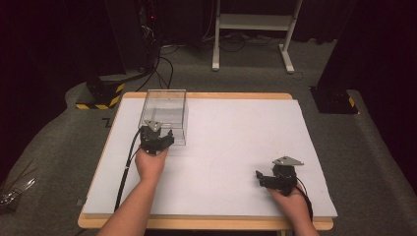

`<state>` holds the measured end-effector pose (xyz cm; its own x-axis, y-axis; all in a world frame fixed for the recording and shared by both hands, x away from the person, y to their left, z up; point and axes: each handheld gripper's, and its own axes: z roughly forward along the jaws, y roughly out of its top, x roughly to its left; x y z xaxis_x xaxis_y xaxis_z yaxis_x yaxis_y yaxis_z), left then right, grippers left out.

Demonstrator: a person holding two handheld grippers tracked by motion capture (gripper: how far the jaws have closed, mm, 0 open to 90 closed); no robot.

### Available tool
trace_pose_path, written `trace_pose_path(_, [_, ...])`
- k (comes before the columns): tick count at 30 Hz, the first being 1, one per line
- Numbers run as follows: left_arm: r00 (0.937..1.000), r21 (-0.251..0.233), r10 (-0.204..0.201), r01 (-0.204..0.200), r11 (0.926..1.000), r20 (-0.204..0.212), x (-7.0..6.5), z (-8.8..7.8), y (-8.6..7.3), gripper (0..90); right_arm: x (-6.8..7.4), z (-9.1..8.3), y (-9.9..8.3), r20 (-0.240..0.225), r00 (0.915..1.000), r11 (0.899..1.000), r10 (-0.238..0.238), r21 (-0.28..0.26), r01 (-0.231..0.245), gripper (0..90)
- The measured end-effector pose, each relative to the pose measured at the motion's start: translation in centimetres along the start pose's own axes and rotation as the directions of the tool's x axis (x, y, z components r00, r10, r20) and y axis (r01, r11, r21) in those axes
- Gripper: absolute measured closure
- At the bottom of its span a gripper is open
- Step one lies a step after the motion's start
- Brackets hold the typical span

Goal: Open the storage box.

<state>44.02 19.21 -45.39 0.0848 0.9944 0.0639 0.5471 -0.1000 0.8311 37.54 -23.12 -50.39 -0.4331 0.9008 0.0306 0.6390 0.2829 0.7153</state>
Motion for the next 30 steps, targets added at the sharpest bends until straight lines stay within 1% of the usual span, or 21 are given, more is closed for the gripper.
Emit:
trace_pose_path(5, [1.0000,0.000,-0.005,0.005,1.0000,-0.002,-0.1,-0.1,-0.1,33.2,0.0,0.0,0.0,0.000,1.0000,1.000,0.000,0.000,0.000,15.0])
trace_pose_path(14, [1.0000,-0.003,0.002,-0.002,1.0000,0.001,-0.2,-0.7,-0.5,33.4,0.0,0.0,0.0,0.000,1.0000,1.000,0.001,0.000,-0.001,15.0])
trace_pose_path(17, [0.9999,-0.005,0.011,-0.011,0.9999,-0.001,-0.2,-1.0,-0.8,33.5,0.0,0.0,0.0,0.000,1.0000,1.000,-0.001,0.000,0.001,15.0])
trace_pose_path(20, [1.0000,-0.006,0.010,-0.010,0.9999,-0.001,-0.2,-1.2,-1.0,33.7,0.0,0.0,0.0,0.000,1.0000,1.000,-0.001,0.000,0.001,15.0])
trace_pose_path(25, [0.9997,-0.010,0.025,-0.025,0.9996,-0.005,-0.3,-1.6,-1.4,34.8,0.0,0.0,0.0,0.000,1.0000,1.000,-0.001,0.000,0.001,15.0])
trace_pose_path(26, [0.9995,-0.011,0.030,-0.031,0.9995,-0.009,-0.3,-1.7,-1.5,35.5,0.0,0.0,0.0,0.000,1.0000,1.000,-0.001,0.000,0.001,15.0])
trace_pose_path(27, [0.9991,-0.014,0.037,-0.037,0.9992,-0.022,-0.1,-1.9,-1.7,39.4,0.0,0.0,0.0,0.001,1.0000,1.000,-0.001,0.000,0.001,15.0])
trace_pose_path(28, [0.9997,-0.018,0.023,-0.024,0.9996,-0.012,0.1,-2.0,-1.8,43.2,0.0,0.0,0.0,0.001,1.0000,1.000,-0.001,0.000,0.001,15.0])
trace_pose_path(29, [0.9997,-0.018,0.023,-0.024,0.9996,-0.012,0.1,-2.0,-1.8,45.7,0.0,0.0,0.0,0.001,1.0000,1.000,-0.001,0.000,0.001,15.0])
trace_pose_path(30, [0.9999,-0.022,0.012,-0.012,0.9997,-0.004,0.3,-2.1,-1.9,45.7,0.0,0.0,0.0,0.001,1.0000,1.000,-0.001,0.000,0.001,15.0])
